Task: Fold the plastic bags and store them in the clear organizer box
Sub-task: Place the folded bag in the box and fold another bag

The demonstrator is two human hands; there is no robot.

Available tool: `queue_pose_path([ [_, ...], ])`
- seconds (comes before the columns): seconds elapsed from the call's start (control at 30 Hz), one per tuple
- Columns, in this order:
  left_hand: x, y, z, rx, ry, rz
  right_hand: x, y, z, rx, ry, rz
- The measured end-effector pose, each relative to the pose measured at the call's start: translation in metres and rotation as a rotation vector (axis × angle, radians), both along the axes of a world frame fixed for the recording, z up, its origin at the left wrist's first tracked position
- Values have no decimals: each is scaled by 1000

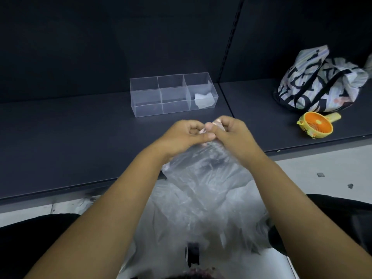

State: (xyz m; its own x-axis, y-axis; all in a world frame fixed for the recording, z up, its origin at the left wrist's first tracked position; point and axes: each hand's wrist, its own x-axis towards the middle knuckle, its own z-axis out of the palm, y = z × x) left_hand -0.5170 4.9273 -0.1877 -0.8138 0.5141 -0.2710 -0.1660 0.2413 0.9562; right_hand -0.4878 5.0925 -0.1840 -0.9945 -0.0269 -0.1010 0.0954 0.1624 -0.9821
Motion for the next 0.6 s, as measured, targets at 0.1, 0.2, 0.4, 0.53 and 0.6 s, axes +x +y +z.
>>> queue_pose_path([
  [0.1, -14, -10, -9, -5, -56, 241, -12, 30, -5, 48, -237, 252],
  [0.2, -32, -36, -32, -66, -36, 460, -19, 64, -28, 284, -460, 405],
  [0.4, -63, -86, -84, -153, -118, 793, -40, 108, -68, 356, -375, -54],
  [0.53, -73, -102, -117, -216, -181, 860, -43, 75, -90, 259, -400, 36],
  [0.6, -77, -107, -128, -213, -199, 879, -48, 56, -100, 260, -424, 115],
])
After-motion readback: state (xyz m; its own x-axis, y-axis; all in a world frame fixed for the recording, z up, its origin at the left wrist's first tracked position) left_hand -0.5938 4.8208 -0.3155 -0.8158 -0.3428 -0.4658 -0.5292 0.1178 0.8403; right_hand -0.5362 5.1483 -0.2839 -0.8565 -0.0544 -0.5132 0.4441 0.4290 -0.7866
